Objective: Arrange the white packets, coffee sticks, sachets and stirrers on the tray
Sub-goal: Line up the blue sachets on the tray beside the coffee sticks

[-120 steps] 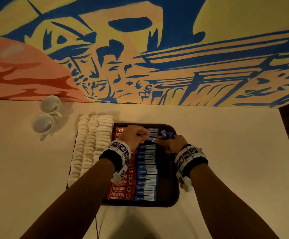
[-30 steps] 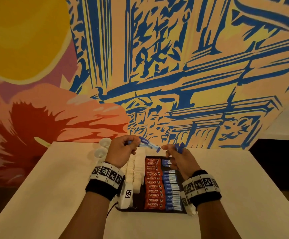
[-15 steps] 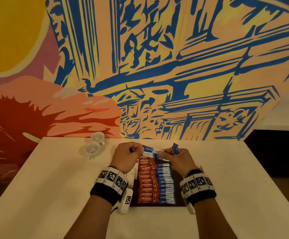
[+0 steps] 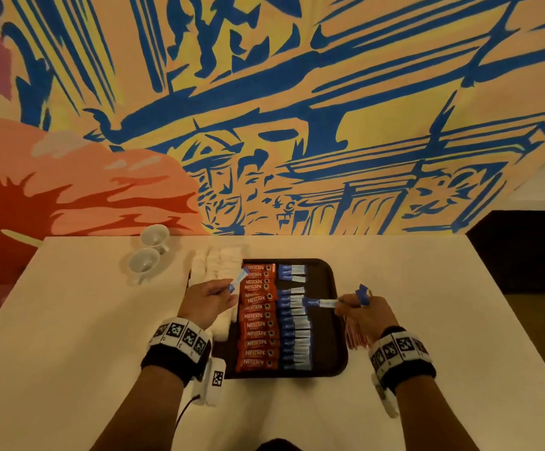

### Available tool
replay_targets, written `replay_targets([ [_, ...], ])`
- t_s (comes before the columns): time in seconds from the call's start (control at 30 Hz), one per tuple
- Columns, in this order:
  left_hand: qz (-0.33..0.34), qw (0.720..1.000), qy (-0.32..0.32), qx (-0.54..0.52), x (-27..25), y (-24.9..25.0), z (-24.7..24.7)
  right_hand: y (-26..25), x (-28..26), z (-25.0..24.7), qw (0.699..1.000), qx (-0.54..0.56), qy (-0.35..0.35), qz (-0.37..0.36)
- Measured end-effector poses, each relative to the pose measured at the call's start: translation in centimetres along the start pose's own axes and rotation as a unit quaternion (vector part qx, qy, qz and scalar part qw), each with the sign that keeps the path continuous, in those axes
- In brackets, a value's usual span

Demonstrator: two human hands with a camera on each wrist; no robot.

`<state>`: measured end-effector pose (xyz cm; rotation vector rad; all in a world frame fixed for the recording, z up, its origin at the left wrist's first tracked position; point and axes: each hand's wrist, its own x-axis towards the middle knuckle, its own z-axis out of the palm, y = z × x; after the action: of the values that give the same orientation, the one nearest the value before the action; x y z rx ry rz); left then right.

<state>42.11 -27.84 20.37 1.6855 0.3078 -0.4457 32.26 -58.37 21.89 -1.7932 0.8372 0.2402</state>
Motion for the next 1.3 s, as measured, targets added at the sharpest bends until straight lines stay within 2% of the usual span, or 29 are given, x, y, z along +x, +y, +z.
replay_targets([
  [0.13,-0.043,0.996,0.004,0.074,1.6,-1.8,2.5,0.8,4.6,1.2,0.998,-0.041,-0.003,0.046],
  [0.23,-0.026,0.981,0.005,0.194,3.4,-2.3,3.8,0.7,7.8,2.4,0.997,-0.058,0.002,0.048],
  [0.37,-0.004,0.966,0.007,0.259,6.2,-1.9,6.1,0.5,11.7,3.9,0.997,-0.042,-0.006,0.064],
  [0.47,0.025,0.945,-0.003,0.325,8.7,-0.9,8.2,0.7,13.7,5.3,0.996,-0.035,-0.009,0.083],
  [0.6,0.049,0.914,-0.052,0.399,12.1,-0.3,11.0,1.0,16.1,6.9,0.993,-0.057,-0.024,0.103],
  [0.7,0.061,0.874,-0.105,0.470,14.1,-0.3,12.8,1.3,17.2,7.5,0.990,-0.069,-0.038,0.114],
  [0.93,0.050,0.809,-0.208,0.547,16.3,-1.1,15.4,2.4,18.8,7.8,0.987,-0.095,-0.048,0.122],
  [1.07,0.073,0.791,-0.208,0.571,16.6,-1.4,15.7,2.7,19.0,7.8,0.987,-0.099,-0.049,0.115],
  [1.3,0.092,0.778,-0.208,0.585,16.5,-1.0,15.5,2.8,18.7,7.8,0.986,-0.125,-0.038,0.100],
])
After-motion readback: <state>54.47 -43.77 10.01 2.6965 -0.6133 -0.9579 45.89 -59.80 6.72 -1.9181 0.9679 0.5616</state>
